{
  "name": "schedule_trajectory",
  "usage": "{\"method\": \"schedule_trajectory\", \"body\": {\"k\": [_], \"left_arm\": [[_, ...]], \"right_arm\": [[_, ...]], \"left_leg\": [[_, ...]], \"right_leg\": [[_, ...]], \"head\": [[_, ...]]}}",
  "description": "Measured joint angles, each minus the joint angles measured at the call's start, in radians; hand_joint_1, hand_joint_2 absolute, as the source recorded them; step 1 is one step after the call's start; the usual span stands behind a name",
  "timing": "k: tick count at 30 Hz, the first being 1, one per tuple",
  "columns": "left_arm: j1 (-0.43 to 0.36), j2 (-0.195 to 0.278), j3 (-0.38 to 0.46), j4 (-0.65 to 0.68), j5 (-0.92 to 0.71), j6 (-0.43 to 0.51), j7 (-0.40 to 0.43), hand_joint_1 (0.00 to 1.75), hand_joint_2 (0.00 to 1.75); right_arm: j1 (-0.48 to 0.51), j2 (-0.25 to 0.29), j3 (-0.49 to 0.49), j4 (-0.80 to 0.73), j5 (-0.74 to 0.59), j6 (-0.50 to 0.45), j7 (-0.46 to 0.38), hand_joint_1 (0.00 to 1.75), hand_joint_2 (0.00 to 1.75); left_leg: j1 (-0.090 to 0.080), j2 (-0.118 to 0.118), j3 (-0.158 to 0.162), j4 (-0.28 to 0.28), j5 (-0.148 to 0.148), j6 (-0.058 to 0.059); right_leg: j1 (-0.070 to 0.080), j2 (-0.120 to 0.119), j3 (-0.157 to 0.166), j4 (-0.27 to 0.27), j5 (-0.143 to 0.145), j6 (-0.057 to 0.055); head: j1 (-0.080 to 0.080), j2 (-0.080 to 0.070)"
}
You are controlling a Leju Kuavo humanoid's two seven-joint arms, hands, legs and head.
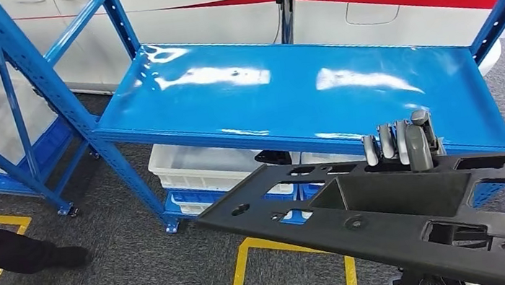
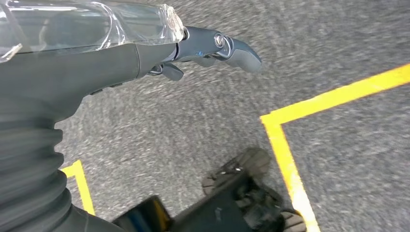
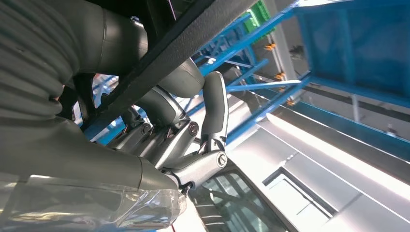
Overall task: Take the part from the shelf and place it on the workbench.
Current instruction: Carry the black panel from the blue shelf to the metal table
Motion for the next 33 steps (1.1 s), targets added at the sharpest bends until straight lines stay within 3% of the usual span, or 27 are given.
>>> {"method": "schedule_trajectory", "body": {"k": [2,4,5,6,7,8,9,11,13,15,17,19,21,22,26,28,30,32,33], "left_arm": [[0.003,0.0,0.0,0.0,0.002,0.006,0.009,0.0,1.75],[0.004,-0.001,0.0,0.0,0.005,0.009,0.021,0.0,1.75],[0.006,-0.002,0.0,0.0,0.007,0.01,0.025,0.0,1.75],[0.009,-0.002,0.0,0.0,0.011,0.01,0.027,0.0,1.75],[0.014,-0.002,0.0,0.0,0.016,0.011,0.027,0.0,1.75],[0.02,-0.001,0.0,0.0,0.022,0.012,0.026,0.0,1.75],[0.024,-0.001,0.001,0.0,0.027,0.013,0.023,0.0,1.75],[0.03,0.001,0.001,0.0,0.036,0.013,0.021,0.0,1.75],[0.034,0.005,0.001,0.0,0.041,0.015,0.021,0.0,1.75],[0.042,0.012,0.002,0.001,0.041,0.018,0.027,0.0,1.75],[0.048,0.018,0.002,0.002,0.041,0.022,0.036,0.0,1.75],[0.045,0.022,0.002,0.002,0.04,0.023,0.041,0.0,1.75],[0.041,0.025,0.002,0.002,0.039,0.023,0.042,0.0,1.75],[0.04,0.026,0.002,0.002,0.039,0.023,0.043,0.0,1.75],[0.043,0.03,0.002,0.002,0.037,0.018,0.049,0.0,1.75],[0.044,0.031,0.002,0.002,0.036,0.018,0.049,0.0,1.75],[0.044,0.031,0.002,0.002,0.036,0.017,0.049,0.0,1.75],[0.042,0.032,0.002,0.002,0.036,0.013,0.049,0.0,1.75],[0.042,0.033,0.002,0.002,0.037,0.011,0.049,0.0,1.75]], "right_arm": [[0.002,-0.001,0.001,0.0,0.002,0.0,0.0,1.75,1.75],[0.007,-0.002,0.002,0.0,0.004,0.0,-0.001,1.75,1.75],[0.009,-0.002,0.002,0.0,0.006,0.0,-0.001,1.75,1.75],[0.012,-0.002,0.003,0.0,0.008,0.001,-0.003,1.75,1.75],[0.015,-0.002,0.004,0.0,0.011,0.002,-0.006,1.75,1.75],[0.018,-0.002,0.006,0.0,0.013,0.003,-0.011,1.75,1.75],[0.019,-0.001,0.008,0.0,0.015,0.005,-0.016,1.75,1.75],[0.021,0.0,0.012,0.0,0.017,0.009,-0.025,1.75,1.75],[0.025,0.003,0.017,0.001,0.018,0.012,-0.031,1.75,1.75],[0.028,0.006,0.021,0.004,0.019,0.013,-0.038,1.75,1.75],[0.032,0.011,0.024,0.007,0.017,0.015,-0.046,1.75,1.75],[0.038,0.017,0.025,0.01,0.014,0.018,-0.052,1.75,1.75],[0.044,0.019,0.026,0.015,0.011,0.021,-0.056,1.75,1.75],[0.047,0.021,0.026,0.018,0.01,0.022,-0.058,1.75,1.75],[0.052,0.024,0.026,0.025,0.008,0.029,-0.065,1.75,1.75],[0.052,0.024,0.026,0.026,0.008,0.029,-0.065,1.75,1.75],[0.052,0.025,0.026,0.026,0.008,0.03,-0.066,1.75,1.75],[0.056,0.027,0.026,0.03,0.008,0.033,-0.069,1.75,1.75],[0.057,0.028,0.026,0.032,0.007,0.034,-0.071,1.75,1.75]], "left_leg": [[0.002,-0.021,0.001,-0.004,0.007,0.016],[-0.001,-0.042,0.0,-0.005,0.01,0.026],[-0.004,-0.054,-0.001,-0.005,0.01,0.029],[-0.007,-0.067,-0.002,-0.005,0.011,0.031],[-0.01,-0.081,-0.002,-0.004,0.011,0.032],[-0.012,-0.096,0.0,-0.003,0.011,0.032],[-0.013,-0.11,0.001,-0.002,0.01,0.032],[-0.015,-0.136,-0.004,0.004,0.009,0.028],[-0.014,-0.16,-0.016,0.01,0.009,0.02],[-0.01,-0.174,-0.026,0.013,0.011,0.009],[-0.012,-0.13,-0.047,0.055,-0.014,-0.004],[-0.011,-0.071,-0.109,0.181,-0.076,-0.017],[-0.005,-0.053,-0.173,0.307,-0.121,-0.023],[-0.004,-0.05,-0.181,0.322,-0.119,-0.024],[-0.004,-0.032,-0.08,0.137,-0.024,-0.016],[-0.004,-0.027,-0.067,0.114,-0.015,-0.015],[-0.008,-0.005,-0.044,0.07,-0.005,-0.01],[-0.015,0.003,-0.019,0.019,0.003,0.006],[-0.016,-0.003,-0.011,0.003,0.004,0.015]], "right_leg": [[-0.005,0.035,-0.02,0.052,-0.039,0.006],[-0.003,0.083,-0.085,0.191,-0.113,0.004],[0.0,0.094,-0.121,0.266,-0.142,0.002],[0.003,0.099,-0.148,0.314,-0.153,0.0],[0.005,0.101,-0.155,0.322,-0.142,-0.004],[0.007,0.105,-0.142,0.287,-0.112,-0.009],[0.007,0.117,-0.113,0.219,-0.071,-0.014],[0.004,0.168,-0.055,0.083,-0.011,-0.021],[0.003,0.195,-0.038,0.031,0.001,-0.026],[0.006,0.171,-0.038,0.027,0.003,-0.035],[0.004,0.144,-0.035,0.024,0.006,-0.045],[0.005,0.113,-0.032,0.023,0.004,-0.05],[0.006,0.083,-0.031,0.023,0.001,-0.052],[0.007,0.068,-0.03,0.023,-0.001,-0.051],[0.007,0.036,-0.02,0.023,-0.008,-0.047],[0.007,0.034,-0.019,0.023,-0.008,-0.047],[0.007,0.03,-0.017,0.023,-0.01,-0.045],[0.01,0.013,-0.01,0.02,-0.016,-0.032],[0.01,0.015,-0.006,0.024,-0.025,-0.024]], "head": [[0.001,0.0],[0.004,0.0],[0.006,0.0],[0.006,0.0],[0.006,0.0],[0.006,0.0],[0.006,0.0],[0.006,0.0],[0.006,0.0],[0.006,0.0],[0.001,0.0],[-0.005,0.0],[-0.005,0.0],[-0.005,0.0],[-0.006,0.0],[-0.006,0.0],[-0.006,0.0],[-0.005,0.0],[-0.005,0.0]]}}
